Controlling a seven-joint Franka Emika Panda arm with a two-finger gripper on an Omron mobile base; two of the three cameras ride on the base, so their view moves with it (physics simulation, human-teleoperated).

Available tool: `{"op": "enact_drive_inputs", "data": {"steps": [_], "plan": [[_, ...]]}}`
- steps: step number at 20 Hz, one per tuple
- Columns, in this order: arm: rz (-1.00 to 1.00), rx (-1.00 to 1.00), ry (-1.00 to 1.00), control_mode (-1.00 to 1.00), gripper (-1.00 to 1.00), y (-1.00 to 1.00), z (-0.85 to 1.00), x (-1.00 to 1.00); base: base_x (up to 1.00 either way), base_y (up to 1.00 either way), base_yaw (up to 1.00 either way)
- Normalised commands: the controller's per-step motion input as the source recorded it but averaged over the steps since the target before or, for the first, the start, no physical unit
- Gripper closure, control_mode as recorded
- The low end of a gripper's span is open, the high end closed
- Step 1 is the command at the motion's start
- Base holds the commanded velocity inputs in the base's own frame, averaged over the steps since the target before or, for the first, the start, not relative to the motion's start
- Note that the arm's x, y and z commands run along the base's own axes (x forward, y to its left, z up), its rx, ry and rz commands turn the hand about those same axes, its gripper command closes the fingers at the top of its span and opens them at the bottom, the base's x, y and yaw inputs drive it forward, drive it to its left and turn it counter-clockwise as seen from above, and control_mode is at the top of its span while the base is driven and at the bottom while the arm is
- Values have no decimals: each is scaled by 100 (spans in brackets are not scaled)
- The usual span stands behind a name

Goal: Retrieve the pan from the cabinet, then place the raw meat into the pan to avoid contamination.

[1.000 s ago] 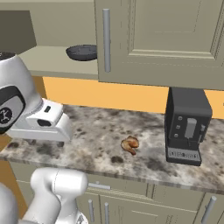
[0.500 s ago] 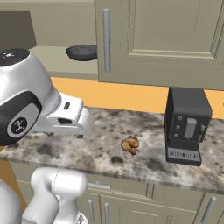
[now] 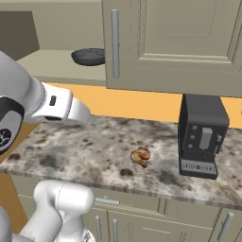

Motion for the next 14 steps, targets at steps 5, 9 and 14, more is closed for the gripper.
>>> {"op": "enact_drive_inputs", "data": {"steps": [5, 9, 14], "plan": [[-1, 3, -1, -100, -100, 0, 23, 52, 0, 0, 0], [-8, 6, -1, -100, -100, -4, 21, 46, 0, 0, 0], [-11, 1, -11, -100, -100, -5, 27, 42, 0, 0, 0]]}}
